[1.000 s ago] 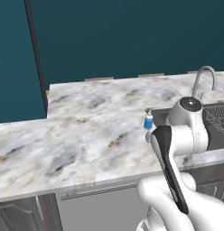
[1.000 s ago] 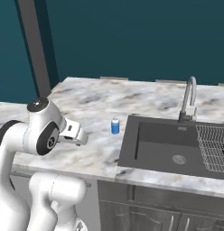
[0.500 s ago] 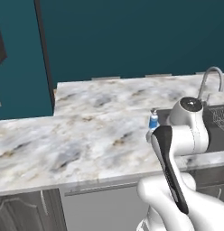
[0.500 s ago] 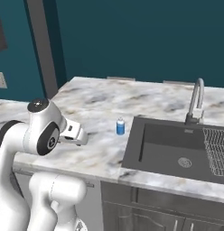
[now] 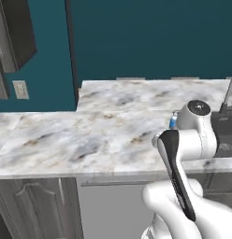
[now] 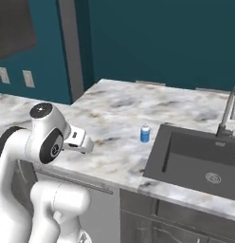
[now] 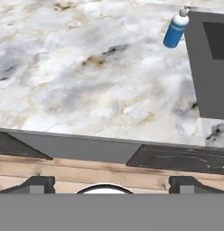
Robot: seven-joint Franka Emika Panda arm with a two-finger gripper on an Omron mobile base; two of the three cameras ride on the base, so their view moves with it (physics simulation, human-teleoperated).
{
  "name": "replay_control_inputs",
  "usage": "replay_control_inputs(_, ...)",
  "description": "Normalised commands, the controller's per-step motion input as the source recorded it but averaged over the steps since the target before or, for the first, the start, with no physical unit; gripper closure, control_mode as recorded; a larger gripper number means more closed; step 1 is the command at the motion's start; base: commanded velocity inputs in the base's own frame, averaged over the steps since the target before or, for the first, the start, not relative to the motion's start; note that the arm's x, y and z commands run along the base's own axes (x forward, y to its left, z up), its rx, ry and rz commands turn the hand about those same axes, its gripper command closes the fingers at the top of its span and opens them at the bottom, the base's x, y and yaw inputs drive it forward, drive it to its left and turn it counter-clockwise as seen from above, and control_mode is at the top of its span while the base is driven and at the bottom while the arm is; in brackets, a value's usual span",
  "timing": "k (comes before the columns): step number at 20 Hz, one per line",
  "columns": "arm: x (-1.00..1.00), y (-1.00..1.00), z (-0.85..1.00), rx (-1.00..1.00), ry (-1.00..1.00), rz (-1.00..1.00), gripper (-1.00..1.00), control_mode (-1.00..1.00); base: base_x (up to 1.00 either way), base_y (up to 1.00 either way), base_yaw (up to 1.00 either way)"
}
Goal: Locate and retrieve the soap dispenser and dish brush from the cabinet. Place them next to the sink.
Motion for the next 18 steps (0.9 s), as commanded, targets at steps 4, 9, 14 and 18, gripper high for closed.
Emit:
replay_control_inputs(4, 0.00, 0.00, 0.00, 0.00, 0.00, 0.00, -1.00, 1.00, -0.37, 0.38, 0.33)
replay_control_inputs(9, 0.00, 0.00, 0.00, 0.00, 0.00, 0.00, -1.00, 1.00, -0.16, 0.46, 0.39)
replay_control_inputs(14, 0.00, 0.00, 0.00, 0.00, 0.00, 0.00, -1.00, 1.00, 0.42, -0.08, 0.32)
replay_control_inputs(18, 0.00, 0.00, 0.00, 0.00, 0.00, 0.00, -1.00, 1.00, 0.53, -0.12, 0.25)
